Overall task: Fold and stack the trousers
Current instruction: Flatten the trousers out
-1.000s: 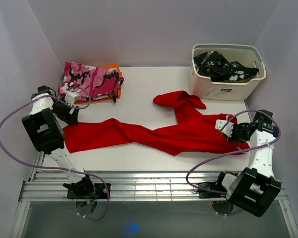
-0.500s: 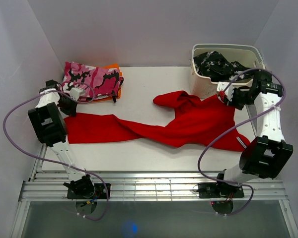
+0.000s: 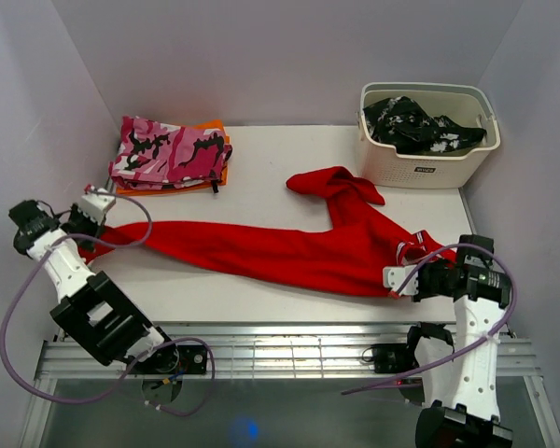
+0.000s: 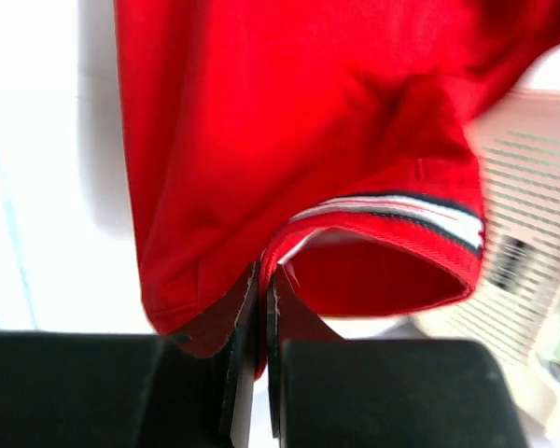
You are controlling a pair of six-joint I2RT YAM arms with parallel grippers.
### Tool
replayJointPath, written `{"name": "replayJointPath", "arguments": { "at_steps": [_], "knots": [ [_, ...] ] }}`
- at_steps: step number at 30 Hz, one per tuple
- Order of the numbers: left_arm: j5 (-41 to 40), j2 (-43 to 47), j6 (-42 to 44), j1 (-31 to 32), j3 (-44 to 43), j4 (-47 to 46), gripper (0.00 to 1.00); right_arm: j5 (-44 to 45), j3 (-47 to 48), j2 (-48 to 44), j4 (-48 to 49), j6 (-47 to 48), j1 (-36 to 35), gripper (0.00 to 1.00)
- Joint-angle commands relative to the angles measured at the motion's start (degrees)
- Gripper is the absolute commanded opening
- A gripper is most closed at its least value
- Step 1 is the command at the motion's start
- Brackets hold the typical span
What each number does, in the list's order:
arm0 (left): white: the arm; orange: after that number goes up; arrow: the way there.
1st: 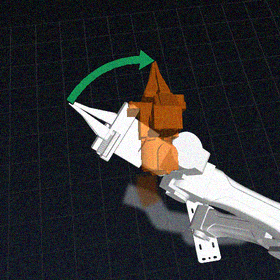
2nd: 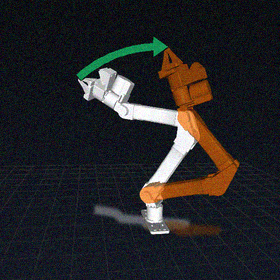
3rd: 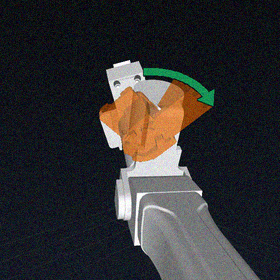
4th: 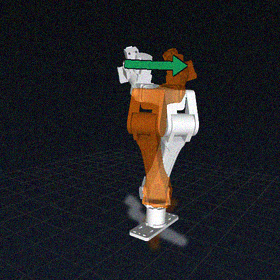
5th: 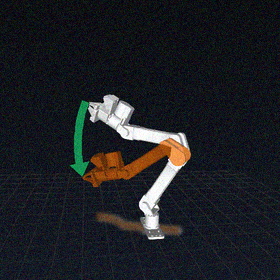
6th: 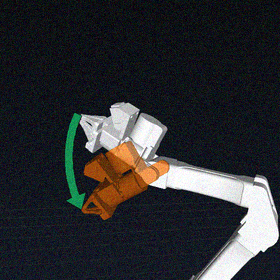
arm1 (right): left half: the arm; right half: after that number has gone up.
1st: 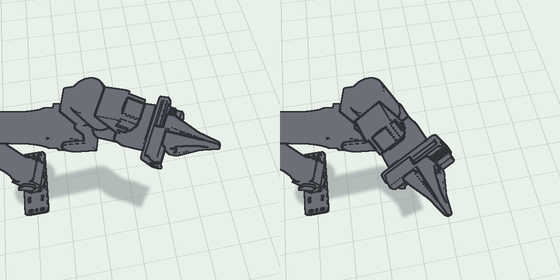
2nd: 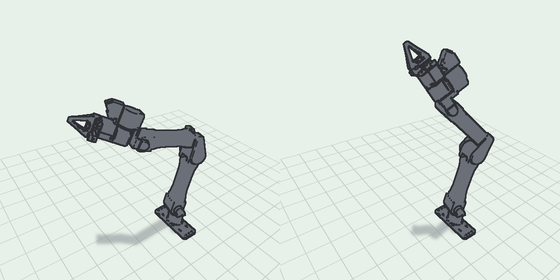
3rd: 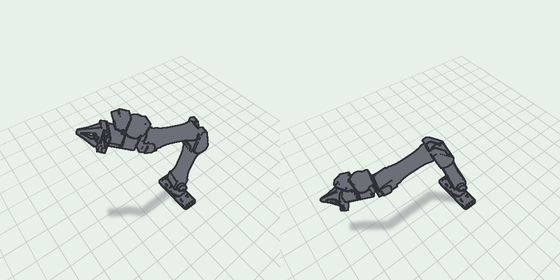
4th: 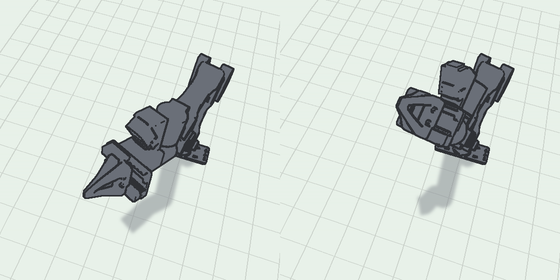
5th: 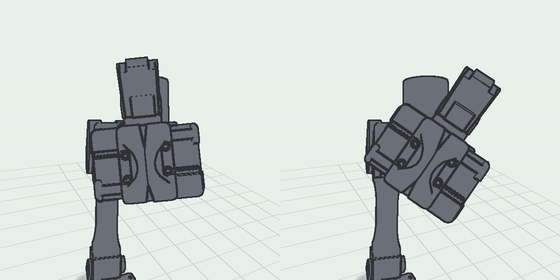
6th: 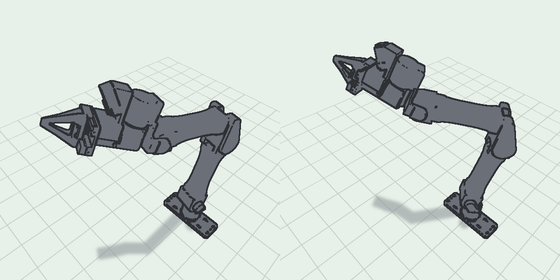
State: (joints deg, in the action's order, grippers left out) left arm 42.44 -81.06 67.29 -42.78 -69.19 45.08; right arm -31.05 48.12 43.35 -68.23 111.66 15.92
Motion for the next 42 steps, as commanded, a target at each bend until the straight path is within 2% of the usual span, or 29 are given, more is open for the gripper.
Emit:
{"name": "replayJointPath", "arguments": {
  "at_steps": [1, 2, 4, 7, 8, 9, 11, 12, 13, 14, 15, 16, 17, 18, 20, 21, 23, 25, 27, 30, 36, 40, 42],
  "knots": [
    [4.0, 4.8, 19.9, -4.4, 13.4, 1.3, 0.00, -0.5, -8.7, -6.2, 0.7, 41.9, 0.4, 0.08],
    [2.7, 5.8, 21.7, -5.5, 18.6, 0.6, 0.00, -0.9, -9.6, -8.2, -1.8, 43.5, 0.5, 0.08],
    [1.3, 7.8, 23.4, -7.4, 21.8, -0.6, 0.00, -1.2, -10.8, -9.1, -4.4, 46.5, 0.4, 0.08],
    [3.0, 9.1, 20.6, -7.9, 20.4, 2.2, 0.29, -1.3, -11.7, -10.0, -6.7, 47.9, 0.4, 0.08],
    [5.0, 9.2, 19.8, -7.9, 18.4, 4.5, 0.81, -1.1, -12.0, -10.5, -6.6, 47.9, 0.4, 0.08],
    [11.0, 9.3, 19.4, -7.6, 13.1, 7.1, 0.98, -0.8, -12.1, -10.6, -6.8, 48.0, 0.5, 0.08],
    [15.5, 9.4, 12.6, -4.2, 7.1, 12.2, 0.98, -0.6, -12.3, -10.6, -6.7, 47.9, 0.4, 0.08],
    [14.2, 9.4, 8.3, 4.2, 2.2, 12.1, 0.98, -0.2, -12.3, -10.5, -6.8, 47.7, 0.4, 0.08],
    [12.5, 9.5, 3.0, 9.5, 0.5, 10.7, 0.98, -0.2, -12.3, -10.5, -6.7, 47.7, 0.5, 0.08],
    [10.9, 9.8, -8.4, 14.2, -0.4, 4.8, 0.98, -0.1, -12.3, -10.4, -6.8, 47.6, 0.4, 0.08],
    [9.6, 10.0, -12.8, 23.4, -0.9, 1.7, 0.98, 0.0, -12.3, -10.4, -6.7, 47.6, 0.5, 0.08],
    [4.5, 9.9, -17.0, 28.8, -1.0, -4.8, 0.98, 0.0, -12.3, -10.4, -6.7, 47.6, 0.5, 0.08],
    [0.2, 8.3, -20.7, 34.6, -1.3, -7.3, 0.98, -0.2, -12.2, -10.4, -6.7, 47.6, 0.4, 0.08],
    [-4.0, 6.4, -25.6, 46.7, -2.0, -8.9, 0.98, -0.3, -11.9, -10.3, -6.6, 47.6, 0.5, 0.08],
    [-11.2, 1.2, -30.0, 55.1, -7.4, -10.4, 0.98, -0.2, -11.5, -10.0, -6.7, 47.3, 0.4, 0.08],
    [-12.5, -5.3, -33.8, 61.4, -10.1, -10.5, 0.98, -0.2, -11.4, -9.9, -6.6, 47.3, 0.4, 0.08],
    [-15.5, -11.8, -38.5, 65.6, -19.0, -12.5, 0.98, -0.3, -11.2, -9.4, -6.1, 47.0, 0.4, 0.08],
    [-16.2, -21.3, -43.7, 70.2, -25.9, -12.9, 0.98, -0.5, -11.0, -9.3, -5.5, 46.6, 0.4, 0.08],
    [-15.0, -26.6, -46.4, 73.0, -35.0, -13.3, 0.98, -0.4, -10.9, -9.1, -4.5, 45.8, 0.5, 0.08],
    [-13.0, -33.7, -49.8, 76.3, -41.4, -15.3, 0.98, -0.5, -10.3, -8.2, -3.0, 44.2, 0.5, 0.08],
    [-9.7, -41.6, -54.9, 79.0, -45.7, -20.1, 0.98, -0.2, -9.5, -6.4, -0.8, 42.7, 0.4, 0.08],
    [-13.7, -45.8, -57.2, 79.3, -48.7, -23.7, 0.98, -0.4, -9.4, -6.1, -0.4, 42.3, 0.5, 0.08],
    [-17.5, -49.5, -57.4, 79.5, -51.0, -23.5, 0.93, -0.5, -9.6, -5.8, 0.2, 42.2, 0.4, 0.08]
  ]
}}
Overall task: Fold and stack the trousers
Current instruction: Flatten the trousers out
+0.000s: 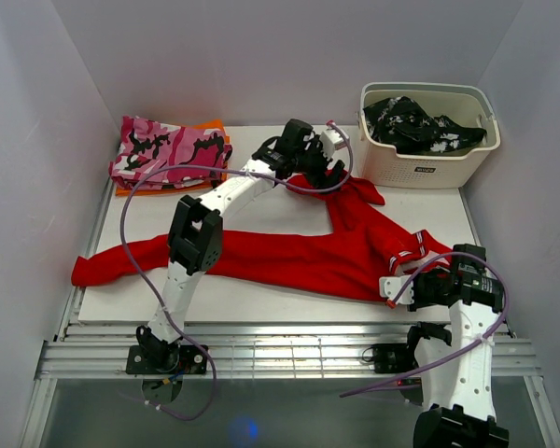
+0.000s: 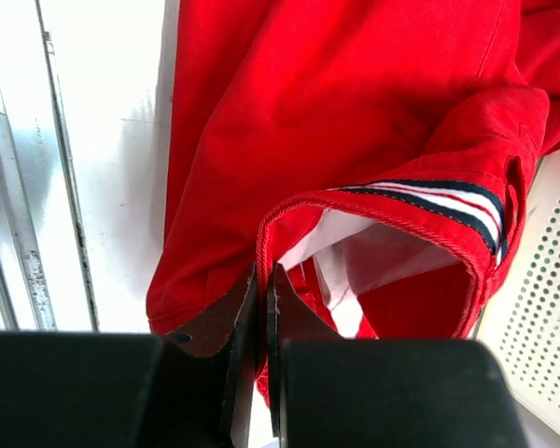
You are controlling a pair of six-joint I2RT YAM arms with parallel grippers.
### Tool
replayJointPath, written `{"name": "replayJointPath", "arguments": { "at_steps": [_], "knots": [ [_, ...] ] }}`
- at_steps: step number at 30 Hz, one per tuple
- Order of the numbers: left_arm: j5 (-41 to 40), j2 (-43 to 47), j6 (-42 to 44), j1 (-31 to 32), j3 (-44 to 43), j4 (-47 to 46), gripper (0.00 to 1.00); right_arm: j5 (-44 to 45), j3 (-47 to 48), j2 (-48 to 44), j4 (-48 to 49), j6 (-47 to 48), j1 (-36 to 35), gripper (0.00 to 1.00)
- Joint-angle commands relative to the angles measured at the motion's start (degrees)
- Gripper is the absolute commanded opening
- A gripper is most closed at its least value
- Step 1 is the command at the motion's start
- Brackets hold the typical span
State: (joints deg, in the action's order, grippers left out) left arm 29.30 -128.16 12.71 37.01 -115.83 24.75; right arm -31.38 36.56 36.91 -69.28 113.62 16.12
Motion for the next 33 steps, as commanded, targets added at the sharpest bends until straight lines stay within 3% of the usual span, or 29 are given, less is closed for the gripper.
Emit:
{"name": "replayJointPath", "arguments": {
  "at_steps": [1, 3, 4, 8, 14, 18, 21, 22, 24, 25, 26, 27, 33],
  "knots": [
    [-7.8, -3.5, -2.4, -0.3, -6.1, -2.5, 0.85, -0.1, 1.9, 0.6, 1.6, 40.3, 0.2, 0.08],
    [-13.5, -5.7, -0.6, -0.3, -7.9, -1.4, 0.67, 0.5, 1.6, 0.9, 3.4, 39.7, 0.2, 0.08],
    [-18.5, -5.9, -0.1, -0.4, -8.9, 0.0, 0.46, 0.8, 1.7, 1.4, 4.1, 39.3, 0.3, 0.08],
    [-24.2, 0.8, 1.5, -2.5, -2.9, -0.1, 0.00, 2.5, 3.1, 4.0, 5.9, 36.8, 0.2, 0.08],
    [-24.8, 20.8, 0.6, -13.2, 7.4, 2.3, 0.00, 3.7, 4.2, 6.2, 11.0, 35.3, 0.3, 0.08],
    [-18.4, 37.7, 4.4, -25.7, 19.6, 7.5, 0.00, 5.1, 4.0, 6.4, 10.8, 36.4, 0.4, 0.08],
    [-16.4, 53.9, 9.0, -35.0, 39.3, 5.4, 0.00, 12.6, -2.2, 2.6, 10.9, 37.5, 1.0, 0.08],
    [-16.2, 56.9, 9.6, -41.7, 44.4, 4.9, 0.00, 18.0, -5.9, 1.3, 10.9, 37.5, 1.0, 0.09],
    [-14.8, 59.3, 9.1, -49.9, 50.6, 5.7, 0.00, 26.4, -9.2, -1.3, 10.8, 36.1, 1.1, 0.18],
    [-14.6, 59.6, 9.1, -51.9, 52.8, 6.4, 0.00, 28.9, -9.9, -2.0, 10.8, 35.2, 1.1, 0.33],
    [-14.4, 59.8, 9.2, -52.4, 54.2, 6.8, 0.00, 29.5, -9.8, -1.8, 11.9, 33.7, 1.2, 0.63],
    [-13.6, 60.0, 8.9, -52.5, 56.7, 6.5, 0.00, 26.8, -5.6, 0.0, 12.8, 29.9, 1.3, 0.69],
    [-12.7, 58.3, 8.9, -52.5, 58.4, 4.8, 0.00, 15.2, 25.6, 18.5, 12.1, 0.0, 4.0, 0.70]
  ]
}}
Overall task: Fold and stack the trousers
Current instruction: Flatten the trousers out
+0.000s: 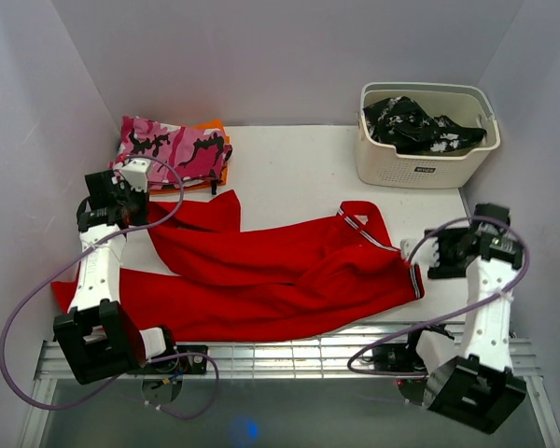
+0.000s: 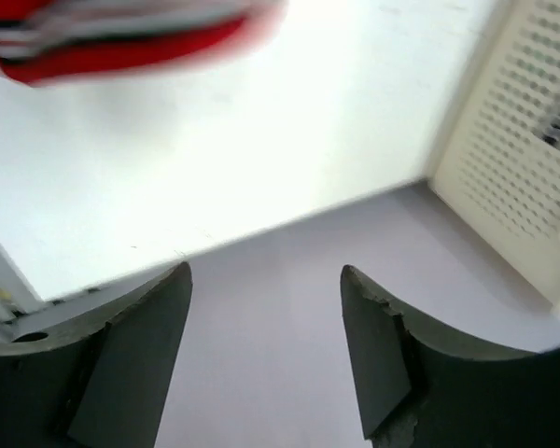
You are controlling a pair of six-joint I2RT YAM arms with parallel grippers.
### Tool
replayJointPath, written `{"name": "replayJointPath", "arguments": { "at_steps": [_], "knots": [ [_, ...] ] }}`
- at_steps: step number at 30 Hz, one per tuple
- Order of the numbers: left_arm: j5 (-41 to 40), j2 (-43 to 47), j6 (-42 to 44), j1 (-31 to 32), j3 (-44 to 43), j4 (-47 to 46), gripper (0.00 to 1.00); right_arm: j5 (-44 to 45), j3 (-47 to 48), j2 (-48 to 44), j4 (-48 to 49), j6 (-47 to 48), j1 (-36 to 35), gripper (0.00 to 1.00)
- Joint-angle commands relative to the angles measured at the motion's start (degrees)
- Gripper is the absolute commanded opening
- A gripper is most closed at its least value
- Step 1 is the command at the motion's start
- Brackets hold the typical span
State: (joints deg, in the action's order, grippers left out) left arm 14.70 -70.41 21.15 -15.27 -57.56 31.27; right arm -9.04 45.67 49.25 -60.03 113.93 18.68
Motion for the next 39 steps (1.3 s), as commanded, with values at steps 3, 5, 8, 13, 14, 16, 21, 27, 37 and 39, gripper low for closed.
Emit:
{"name": "replayJointPath", "arguments": {
  "at_steps": [3, 5, 8, 13, 14, 16, 21, 27, 37, 39],
  "knots": [
    [3.2, 0.7, 0.6, -0.1, 0.1, -1.8, 0.00, -15.4, 29.9, 16.2, -1.8, -17.7, 1.5, 0.76],
    [3.5, 1.1, 0.6, -0.1, 0.3, -1.6, 0.00, -20.6, 42.8, 23.9, -7.4, -29.0, 0.8, 0.79],
    [3.8, 1.7, 0.6, -0.1, 0.7, -1.6, 0.00, -22.9, 54.8, 32.6, -10.5, -41.4, -4.9, 0.79],
    [3.7, 2.1, 0.6, -0.1, 0.9, -1.5, 0.00, -26.5, 58.6, 40.2, -7.1, -66.3, -15.5, 0.75],
    [3.6, 2.3, 0.6, -0.1, 0.9, -1.5, 0.00, -26.8, 56.5, 40.5, -5.0, -69.6, -18.2, 0.75],
    [3.5, 2.5, 0.7, -0.1, 0.9, -1.4, 0.00, -27.1, 54.2, 41.4, -1.7, -76.5, -21.0, 0.75],
    [3.5, 2.8, 0.4, -0.1, 1.2, -1.2, 0.00, -25.2, 45.5, 43.5, 9.1, -89.1, -27.1, 0.79],
    [3.6, 2.6, -0.3, -0.1, 1.4, -1.0, 0.00, -17.7, 36.4, 43.9, 19.2, -99.2, -33.1, 0.85],
    [2.4, 2.6, -0.8, 0.0, 1.8, -1.1, 0.00, -9.1, 32.9, 50.2, 23.1, -100.5, -35.0, 0.43],
    [1.8, 2.5, -0.8, -0.1, 1.5, -1.4, 0.00, -10.0, 33.7, 48.7, 23.0, -99.6, -33.8, 0.24]
  ]
}}
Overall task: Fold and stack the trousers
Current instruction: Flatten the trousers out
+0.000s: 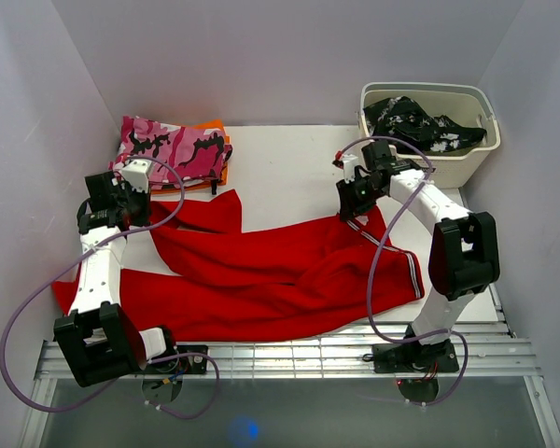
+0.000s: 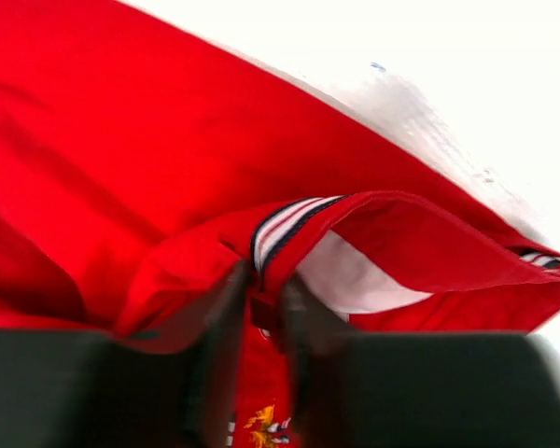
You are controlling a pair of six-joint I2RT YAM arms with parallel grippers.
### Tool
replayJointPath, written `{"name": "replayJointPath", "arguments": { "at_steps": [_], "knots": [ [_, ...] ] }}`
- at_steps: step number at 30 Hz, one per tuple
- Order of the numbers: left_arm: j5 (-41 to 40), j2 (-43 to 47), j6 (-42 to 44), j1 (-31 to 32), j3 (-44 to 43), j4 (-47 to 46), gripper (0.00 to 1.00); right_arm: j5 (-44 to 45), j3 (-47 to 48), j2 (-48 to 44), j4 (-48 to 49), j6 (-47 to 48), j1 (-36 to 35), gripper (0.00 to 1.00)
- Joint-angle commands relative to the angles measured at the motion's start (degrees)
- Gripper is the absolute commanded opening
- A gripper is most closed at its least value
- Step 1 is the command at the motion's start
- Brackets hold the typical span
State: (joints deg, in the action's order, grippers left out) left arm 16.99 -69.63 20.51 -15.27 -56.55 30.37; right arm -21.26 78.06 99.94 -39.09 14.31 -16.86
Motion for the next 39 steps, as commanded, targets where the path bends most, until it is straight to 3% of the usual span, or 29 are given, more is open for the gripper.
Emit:
{"name": "replayJointPath", "arguments": {
  "at_steps": [1, 3, 8, 15, 16, 17, 18, 19, 20, 21, 22, 24, 25, 26, 28, 31, 33, 36, 39],
  "knots": [
    [-0.6, 1.7, -0.2, -0.1, 0.4, -0.7, 0.00, 2.5, 1.9, -2.9, 1.6, 1.2, 3.1, 0.17],
    [-1.0, 1.6, -1.1, -0.1, 0.3, -1.6, 0.00, 1.7, 3.7, -6.3, 1.0, 3.0, 5.7, 0.08],
    [-1.3, 2.5, -4.0, -0.1, -0.8, -3.7, 0.00, -2.3, 3.7, -15.4, -2.3, 14.8, 17.2, 0.08],
    [-1.7, 0.4, -7.7, -0.1, 2.6, -3.9, 0.00, 2.3, -18.2, -29.5, 1.3, 33.8, 24.9, 0.08],
    [-1.9, -0.7, -7.9, -0.1, 3.7, -4.2, 0.03, 4.2, -22.7, -30.4, 3.4, 34.7, 26.4, 0.17],
    [-1.9, -1.5, -8.0, -0.1, 3.7, -4.2, 0.03, 4.2, -24.3, -30.4, 3.4, 34.7, 26.4, 0.17],
    [-2.0, -2.3, -8.6, -0.1, 3.5, -3.7, 0.25, 6.0, -25.5, -30.1, 4.4, 33.9, 26.8, 0.33],
    [-1.9, -3.3, -9.7, -0.1, 2.9, -3.1, 0.31, 6.7, -26.0, -29.6, 5.4, 33.1, 27.1, 0.44],
    [0.5, -4.6, -10.0, -0.1, 1.4, -1.6, 0.35, 6.8, -25.2, -29.0, 5.4, 32.1, 27.4, 0.64],
    [1.9, -4.8, -10.2, -0.1, 0.7, -1.2, 0.43, 6.5, -24.3, -27.4, 5.4, 31.0, 27.5, 0.71],
    [3.6, -4.6, -10.5, -0.1, 0.2, -1.1, 0.49, 6.3, -23.0, -26.6, 5.4, 28.8, 27.5, 0.75],
    [8.9, -2.5, -10.1, -0.1, -1.0, -1.0, 0.72, 6.2, -18.1, -23.3, 5.4, 26.5, 27.6, 0.77],
    [10.4, -1.8, -9.4, -0.1, -1.5, -0.8, 0.74, 6.6, -16.3, -22.1, 5.4, 24.6, 27.6, 0.76],
    [11.9, -1.1, -7.9, -0.1, -2.2, -0.1, 0.83, 7.1, -13.1, -20.9, 5.1, 23.8, 27.7, 0.76],
    [16.4, 0.5, -4.9, -0.1, -4.7, 3.8, 0.84, 6.2, -10.5, -18.6, 4.3, 22.9, 28.5, 0.77],
    [26.1, 2.6, 7.2, -0.1, -7.2, 15.7, 0.85, 2.1, -7.4, -17.7, -2.2, 24.9, 29.7, 0.76],
    [28.5, 3.5, 17.8, -0.1, -7.5, 26.1, 0.85, 0.6, -7.8, -17.9, -8.6, 29.7, 30.0, 0.76],
    [26.0, 3.5, 27.7, -0.1, -4.5, 34.8, 0.83, 2.5, -8.6, -16.7, -17.4, 35.3, 30.1, 0.76],
    [20.6, 3.6, 31.9, -0.2, -1.1, 36.9, 0.82, 6.8, -9.9, -14.1, -21.7, 36.7, 30.9, 0.78]
  ]
}}
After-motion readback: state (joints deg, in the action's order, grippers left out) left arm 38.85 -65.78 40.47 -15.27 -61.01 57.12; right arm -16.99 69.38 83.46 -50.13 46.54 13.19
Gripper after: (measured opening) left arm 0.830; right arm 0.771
